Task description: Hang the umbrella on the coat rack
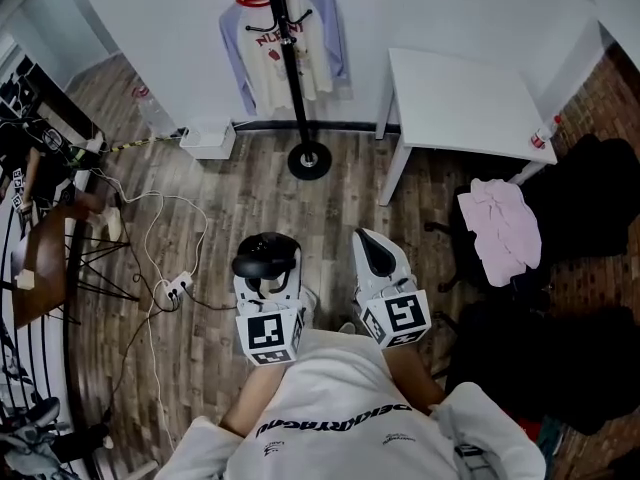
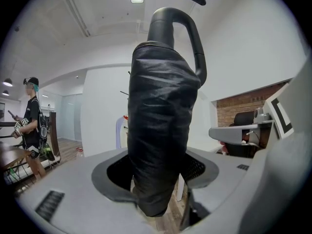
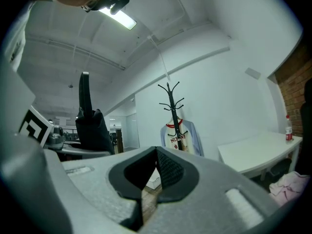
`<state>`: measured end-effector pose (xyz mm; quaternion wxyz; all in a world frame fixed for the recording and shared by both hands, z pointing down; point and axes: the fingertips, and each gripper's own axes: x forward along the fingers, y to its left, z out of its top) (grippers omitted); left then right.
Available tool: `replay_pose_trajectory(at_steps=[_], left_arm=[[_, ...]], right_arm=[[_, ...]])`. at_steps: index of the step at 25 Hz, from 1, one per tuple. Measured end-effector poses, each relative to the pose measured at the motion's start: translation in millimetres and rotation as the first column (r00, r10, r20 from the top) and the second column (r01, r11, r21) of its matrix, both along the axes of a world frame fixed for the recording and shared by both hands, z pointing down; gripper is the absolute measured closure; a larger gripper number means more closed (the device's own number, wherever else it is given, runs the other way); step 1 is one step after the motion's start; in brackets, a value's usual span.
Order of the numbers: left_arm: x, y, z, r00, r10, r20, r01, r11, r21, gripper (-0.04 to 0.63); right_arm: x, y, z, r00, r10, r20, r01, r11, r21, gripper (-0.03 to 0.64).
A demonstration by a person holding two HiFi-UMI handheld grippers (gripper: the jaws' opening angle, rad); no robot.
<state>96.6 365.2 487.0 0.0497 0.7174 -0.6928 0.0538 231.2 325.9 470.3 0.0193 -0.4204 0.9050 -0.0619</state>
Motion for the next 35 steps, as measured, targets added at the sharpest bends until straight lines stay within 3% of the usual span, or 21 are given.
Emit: replay_pose_trajectory(at_steps=[10,26,35], left_arm=[[-25,-101,14,0.998,0.022,-0.060,-0.022,1.000,-0.004,0.342],[-155,-362,-23,0.991,0.119,-0.060,-0.119,0.993,0.006,0.342],[-212,-467,-30,0.980,0.188,-0.069,-0.188,0.982,0.004,0.342]], right_arm=[[-29,-99,14,0.999,0.013,-0.042,-0.014,1.000,-0.005,0.620],[-172,-355,-35,0.996,0.074,-0.040,-0.072,0.997,0.036,0.620],[-230,-451,-39,0.990,0.133,-0.056,-0.131,0.991,0.039,0.620]])
